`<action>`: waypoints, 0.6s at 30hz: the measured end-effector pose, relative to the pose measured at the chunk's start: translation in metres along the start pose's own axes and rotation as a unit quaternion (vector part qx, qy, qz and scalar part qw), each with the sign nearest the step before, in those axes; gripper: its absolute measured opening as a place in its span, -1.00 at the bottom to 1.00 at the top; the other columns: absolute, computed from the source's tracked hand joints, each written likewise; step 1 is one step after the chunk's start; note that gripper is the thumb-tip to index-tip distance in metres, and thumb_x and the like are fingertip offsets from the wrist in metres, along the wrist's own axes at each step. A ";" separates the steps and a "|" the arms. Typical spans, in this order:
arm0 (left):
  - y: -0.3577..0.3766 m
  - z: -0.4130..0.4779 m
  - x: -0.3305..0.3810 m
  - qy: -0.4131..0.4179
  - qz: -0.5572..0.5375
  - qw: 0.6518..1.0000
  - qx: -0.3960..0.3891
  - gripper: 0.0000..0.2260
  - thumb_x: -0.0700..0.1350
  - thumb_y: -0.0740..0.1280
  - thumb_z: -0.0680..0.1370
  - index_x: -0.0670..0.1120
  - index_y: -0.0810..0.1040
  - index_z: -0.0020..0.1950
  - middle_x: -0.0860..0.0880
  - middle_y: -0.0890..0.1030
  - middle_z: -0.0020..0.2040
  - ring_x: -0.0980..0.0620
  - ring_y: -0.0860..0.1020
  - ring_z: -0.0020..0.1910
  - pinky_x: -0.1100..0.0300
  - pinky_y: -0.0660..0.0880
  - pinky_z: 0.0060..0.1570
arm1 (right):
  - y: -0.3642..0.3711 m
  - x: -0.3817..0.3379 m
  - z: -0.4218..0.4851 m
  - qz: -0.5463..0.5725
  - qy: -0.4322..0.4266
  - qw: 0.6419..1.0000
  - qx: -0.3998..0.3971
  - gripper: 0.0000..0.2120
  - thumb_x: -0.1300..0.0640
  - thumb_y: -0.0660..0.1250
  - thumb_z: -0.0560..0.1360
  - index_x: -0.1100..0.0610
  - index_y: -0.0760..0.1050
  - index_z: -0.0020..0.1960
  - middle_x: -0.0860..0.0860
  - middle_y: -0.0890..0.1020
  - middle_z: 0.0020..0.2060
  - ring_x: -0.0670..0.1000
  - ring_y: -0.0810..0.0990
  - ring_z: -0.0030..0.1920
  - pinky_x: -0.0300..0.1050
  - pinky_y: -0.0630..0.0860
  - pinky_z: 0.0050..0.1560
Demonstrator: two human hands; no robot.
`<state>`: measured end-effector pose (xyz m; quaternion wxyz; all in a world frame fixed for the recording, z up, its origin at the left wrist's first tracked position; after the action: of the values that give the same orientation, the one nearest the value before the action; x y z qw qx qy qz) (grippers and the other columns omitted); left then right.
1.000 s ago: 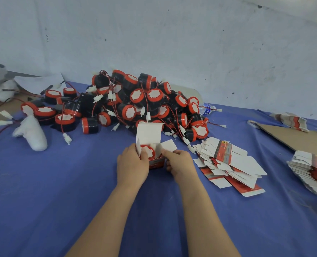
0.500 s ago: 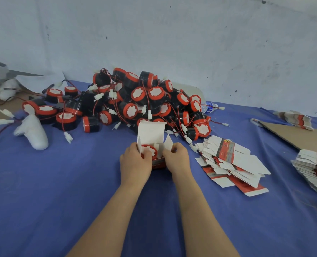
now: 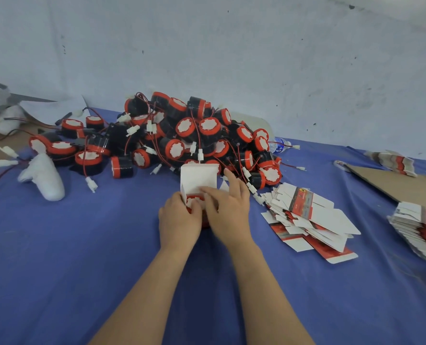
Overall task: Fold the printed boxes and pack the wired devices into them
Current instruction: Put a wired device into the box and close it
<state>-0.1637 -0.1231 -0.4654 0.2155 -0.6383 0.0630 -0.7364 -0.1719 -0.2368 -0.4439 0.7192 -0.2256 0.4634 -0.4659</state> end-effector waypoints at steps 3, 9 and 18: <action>-0.002 -0.001 0.000 0.008 0.014 0.999 0.034 -0.66 -0.12 0.27 0.56 -0.15 0.38 0.32 -0.09 0.47 0.22 -0.10 0.40 0.20 0.02 0.42 0.16 | -0.004 0.012 0.001 0.004 0.056 0.998 -0.003 -0.77 0.09 0.20 0.58 0.08 0.64 -0.04 0.02 0.34 0.43 0.08 0.23 0.42 -0.07 0.16 0.36; -0.008 -0.007 0.009 0.087 0.016 0.991 0.105 -0.58 -0.21 0.37 0.50 -0.17 0.30 0.29 -0.05 0.36 0.20 0.05 0.36 0.09 0.15 0.41 0.01 | -0.005 0.011 0.000 0.085 0.083 0.993 -0.009 -0.79 0.13 0.19 0.59 0.09 0.59 0.05 -0.07 0.42 0.01 -0.17 0.39 -0.28 -0.29 0.31 -0.23; -0.005 -0.007 0.010 0.128 0.030 0.989 0.069 -0.74 -0.19 0.36 0.53 -0.14 0.38 0.17 -0.05 0.39 0.18 0.00 0.41 0.06 0.16 0.42 -0.12 | -0.009 0.020 0.002 0.212 0.130 0.968 -0.033 -0.64 0.06 0.22 0.58 -0.06 0.37 0.38 -0.17 0.53 0.00 -0.20 0.46 -0.10 -0.40 0.36 -0.17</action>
<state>-0.1729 -0.1241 -0.4557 0.2713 -0.5201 0.0583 -0.8078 -0.1717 -0.2588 -0.4449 0.7276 -0.0833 0.6050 -0.3126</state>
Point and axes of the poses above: each hand's wrist, its own z-axis towards the middle knuckle, its own y-axis out of the palm, x = y × z, the point moved 4 cm from there along z, towards the middle knuckle
